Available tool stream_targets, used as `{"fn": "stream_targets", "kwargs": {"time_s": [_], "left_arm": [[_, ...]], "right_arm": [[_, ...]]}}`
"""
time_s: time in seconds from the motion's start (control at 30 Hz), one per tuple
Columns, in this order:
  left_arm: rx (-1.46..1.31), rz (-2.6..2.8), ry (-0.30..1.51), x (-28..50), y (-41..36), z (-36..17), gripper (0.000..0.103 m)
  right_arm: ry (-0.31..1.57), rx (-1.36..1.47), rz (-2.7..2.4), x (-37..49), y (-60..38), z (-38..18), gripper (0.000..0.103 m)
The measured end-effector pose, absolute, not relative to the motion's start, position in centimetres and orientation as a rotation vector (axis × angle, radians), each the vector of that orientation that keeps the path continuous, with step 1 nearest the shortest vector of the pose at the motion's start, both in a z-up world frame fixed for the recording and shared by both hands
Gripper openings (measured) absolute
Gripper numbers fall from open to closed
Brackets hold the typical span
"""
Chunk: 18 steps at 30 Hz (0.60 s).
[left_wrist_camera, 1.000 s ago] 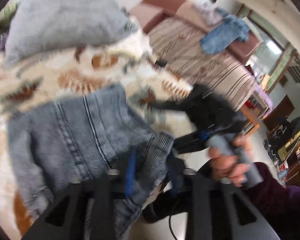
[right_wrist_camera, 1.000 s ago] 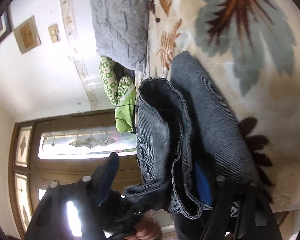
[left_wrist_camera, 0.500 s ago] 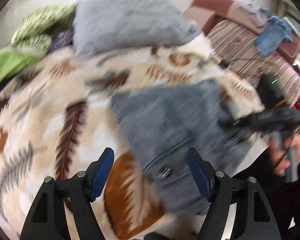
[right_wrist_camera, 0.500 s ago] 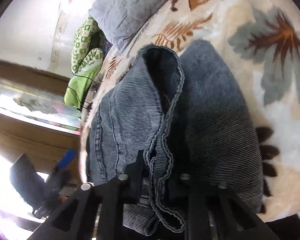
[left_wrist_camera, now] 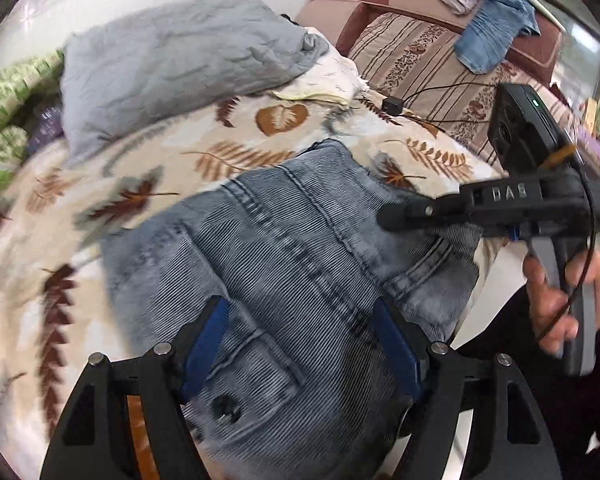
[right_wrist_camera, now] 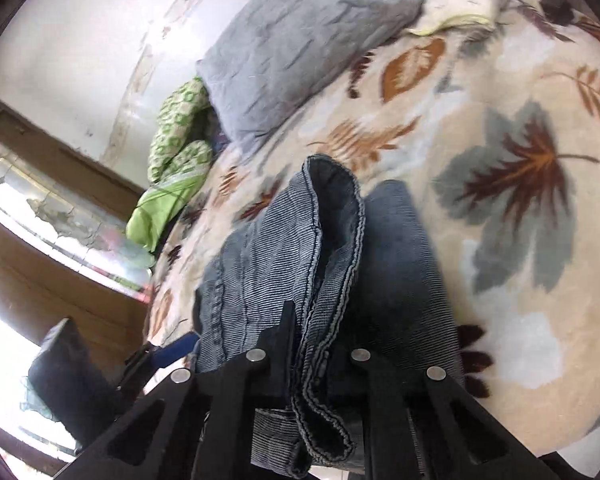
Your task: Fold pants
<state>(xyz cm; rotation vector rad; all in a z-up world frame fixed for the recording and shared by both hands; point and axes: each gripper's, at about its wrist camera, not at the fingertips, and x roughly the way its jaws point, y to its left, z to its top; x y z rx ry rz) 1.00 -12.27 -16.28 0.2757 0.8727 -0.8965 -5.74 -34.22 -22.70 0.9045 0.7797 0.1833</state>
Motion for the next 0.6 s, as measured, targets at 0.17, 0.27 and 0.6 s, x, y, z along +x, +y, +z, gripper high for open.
{"fn": "stream_targets", "kwargs": {"time_s": [0.17,0.27,0.6], "left_arm": [[0.238,-0.918,0.888,1.5,-14.4,-17.0,0.075],[0.288,-0.918,0.893,1.6,-15.5,-18.1,0.075],[0.415,-0.929,0.835,0.3,-15.3,-15.8,0.078]], "right_arm": [[0.753,0.894,0.127,-6.3,-35.3,-21.9,0.011],[0.792,0.918,0.088,-5.9,-35.9,-23.2,0.012],[0.838,1.132,0.073,-6.2,-38.4,-25.3,0.019]]}}
